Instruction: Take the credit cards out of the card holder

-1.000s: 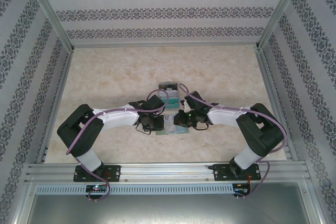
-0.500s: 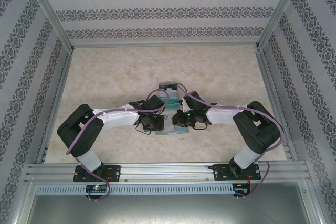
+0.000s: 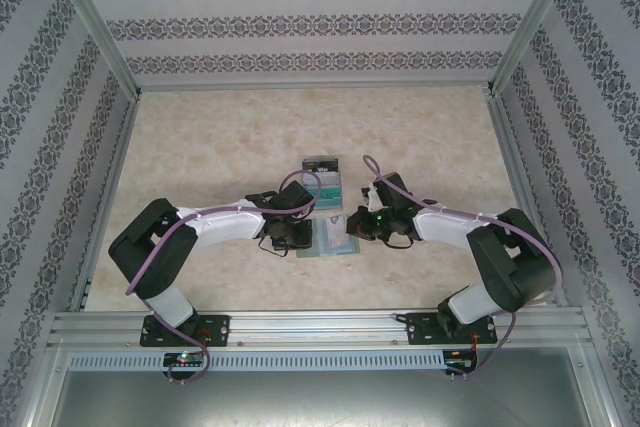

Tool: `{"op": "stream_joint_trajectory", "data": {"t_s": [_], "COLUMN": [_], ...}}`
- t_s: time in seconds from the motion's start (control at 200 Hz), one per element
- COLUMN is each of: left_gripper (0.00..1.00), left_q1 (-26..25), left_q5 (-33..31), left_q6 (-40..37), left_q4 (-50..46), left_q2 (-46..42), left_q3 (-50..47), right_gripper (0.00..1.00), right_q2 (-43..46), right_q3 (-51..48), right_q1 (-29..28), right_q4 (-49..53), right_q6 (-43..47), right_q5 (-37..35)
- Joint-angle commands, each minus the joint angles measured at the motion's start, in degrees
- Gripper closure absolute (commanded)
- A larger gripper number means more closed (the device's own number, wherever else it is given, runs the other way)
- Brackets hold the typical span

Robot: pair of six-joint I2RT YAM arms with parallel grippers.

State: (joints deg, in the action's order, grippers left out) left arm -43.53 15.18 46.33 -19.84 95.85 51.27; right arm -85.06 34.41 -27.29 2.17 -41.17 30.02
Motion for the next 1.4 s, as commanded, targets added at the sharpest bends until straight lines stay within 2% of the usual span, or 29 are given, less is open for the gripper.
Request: {"op": "stream_joint_trajectory", "data": {"t_s": [0.0,0.265,0.345,0.395,0.525,0.61,0.889,1.064,1.159,1.299,1.394], "left_gripper": [0.91,0.89,0.84,0.74,0.23,0.0,0.0,0.0,0.0,0.0,0.0], "left_q1": [-0.98,-0.86,-0.64,-0.52,0.35,0.7,3.22,4.24,4.37,4.5,4.59], "left_q5": [-0.57,-4.19,-5.92,-7.59,-12.53,-17.36,-30.42,-37.39,-39.41,-41.48,-40.78], "left_q6": [-1.32,-2.99,-3.39,-3.42,-3.12,-2.68,0.03,2.14,3.13,3.66,3.22], "left_q4": [-2.66,-6.45,-7.42,-8.06,-10.53,-12.24,-15.29,-16.4,-16.85,-17.9,-18.32], "left_q2": [1.06,-2.94,-5.03,-6.63,-11.26,-15.03,-29.81,-37.77,-40.67,-42.91,-43.3], "left_q3": [0.82,4.87,5.9,6.25,6.83,6.34,0.63,-4.11,-5.51,-6.18,-6.21], "right_gripper": [1.0,1.0,1.0,1.0,1.0,1.0,1.0,1.0,1.0,1.0,1.0], "right_q2": [3.81,10.68,10.89,10.26,6.94,4.32,-5.01,-8.62,-10.56,-12.64,-13.87], "right_q3": [-0.44,6.74,10.29,13.08,21.16,26.4,39.95,43.05,43.66,43.9,43.34], "right_q1": [0.75,0.83,0.75,0.65,0.19,-0.78,-5.13,-9.39,-10.99,-12.75,-13.59], "right_q4": [4.17,13.84,16.98,18.94,24.18,26.43,31.64,31.9,31.09,29.64,28.23], "right_q6": [3.32,10.5,14.19,16.92,25.0,31.85,57.8,71.33,76.9,82.2,85.0], "right_q5": [-1.26,-5.3,-6.43,-7.27,-9.53,-12.0,-17.22,-27.12,-31.78,-34.86,-36.87]}}
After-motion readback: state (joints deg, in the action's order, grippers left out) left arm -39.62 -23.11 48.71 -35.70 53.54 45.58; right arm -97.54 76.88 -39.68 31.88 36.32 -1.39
